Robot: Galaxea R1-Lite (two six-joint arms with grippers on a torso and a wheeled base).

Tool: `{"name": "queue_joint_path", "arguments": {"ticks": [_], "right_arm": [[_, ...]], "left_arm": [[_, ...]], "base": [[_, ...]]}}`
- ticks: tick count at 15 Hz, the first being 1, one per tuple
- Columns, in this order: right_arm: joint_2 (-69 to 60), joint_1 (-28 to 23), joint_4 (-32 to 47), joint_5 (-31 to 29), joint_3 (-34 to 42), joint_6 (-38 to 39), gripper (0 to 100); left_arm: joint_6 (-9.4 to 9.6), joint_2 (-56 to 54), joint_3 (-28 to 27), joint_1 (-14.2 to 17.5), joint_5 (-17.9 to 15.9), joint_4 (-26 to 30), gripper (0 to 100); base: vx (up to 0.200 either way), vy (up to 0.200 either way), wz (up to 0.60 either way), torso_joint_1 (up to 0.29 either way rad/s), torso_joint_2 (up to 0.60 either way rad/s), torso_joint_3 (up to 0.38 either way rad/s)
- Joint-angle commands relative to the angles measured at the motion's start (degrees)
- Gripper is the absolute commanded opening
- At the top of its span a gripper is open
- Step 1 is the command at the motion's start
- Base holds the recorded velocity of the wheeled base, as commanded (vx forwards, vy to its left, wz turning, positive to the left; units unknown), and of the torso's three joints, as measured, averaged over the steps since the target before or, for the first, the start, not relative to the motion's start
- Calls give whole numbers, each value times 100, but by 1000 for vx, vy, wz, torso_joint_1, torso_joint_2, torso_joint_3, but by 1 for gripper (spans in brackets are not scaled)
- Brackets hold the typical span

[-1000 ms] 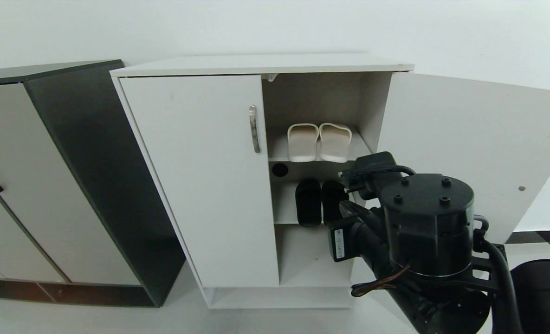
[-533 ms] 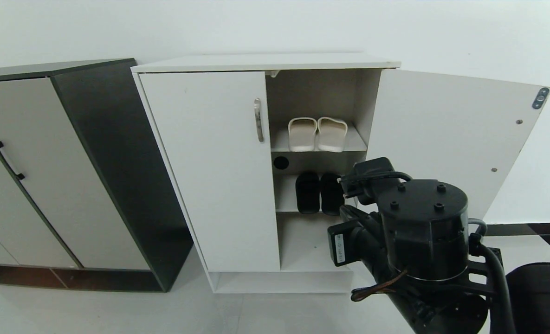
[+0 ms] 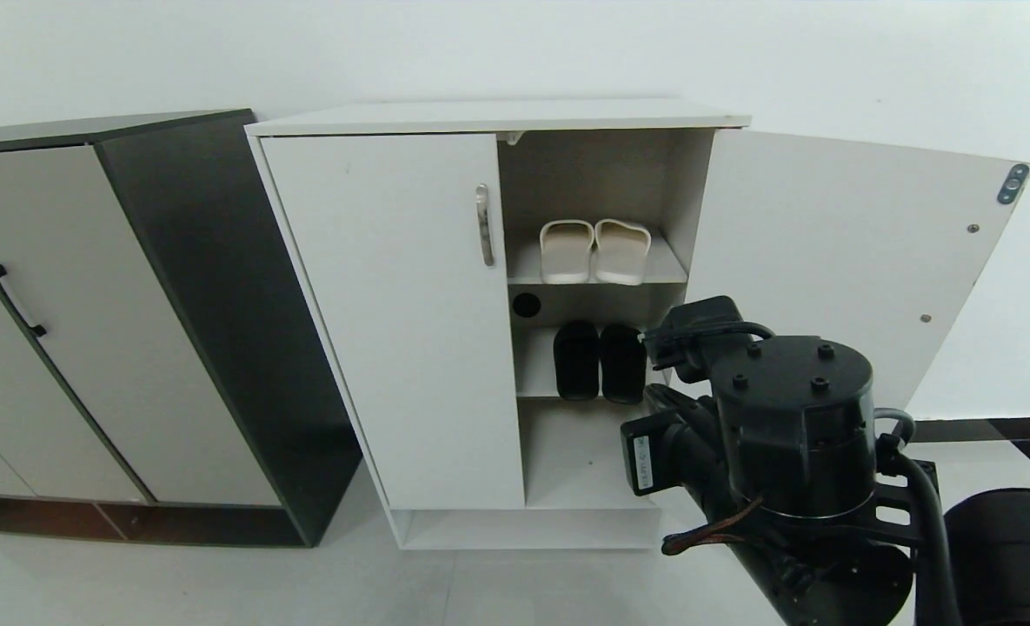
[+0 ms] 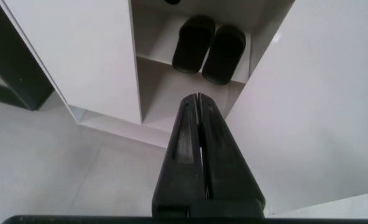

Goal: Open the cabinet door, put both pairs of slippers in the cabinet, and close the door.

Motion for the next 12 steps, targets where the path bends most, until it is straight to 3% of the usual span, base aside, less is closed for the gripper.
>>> {"name": "queue_joint_path", "arguments": {"ticks": [1, 8, 12], "right_arm": [[24, -5, 1, 0, 2, 2, 0], [120, -5, 1, 0, 64, -16, 0], [120, -5, 1, 0, 64, -16, 0]], "left_arm": [[-7, -1, 0, 1, 1, 0, 0], [2, -1, 0, 1, 1, 0, 0], [2, -1, 0, 1, 1, 0, 0]], "base": [[0, 0, 0, 0, 0, 0], [0, 0, 0, 0, 0, 0], [0, 0, 0, 23, -233, -309]]}}
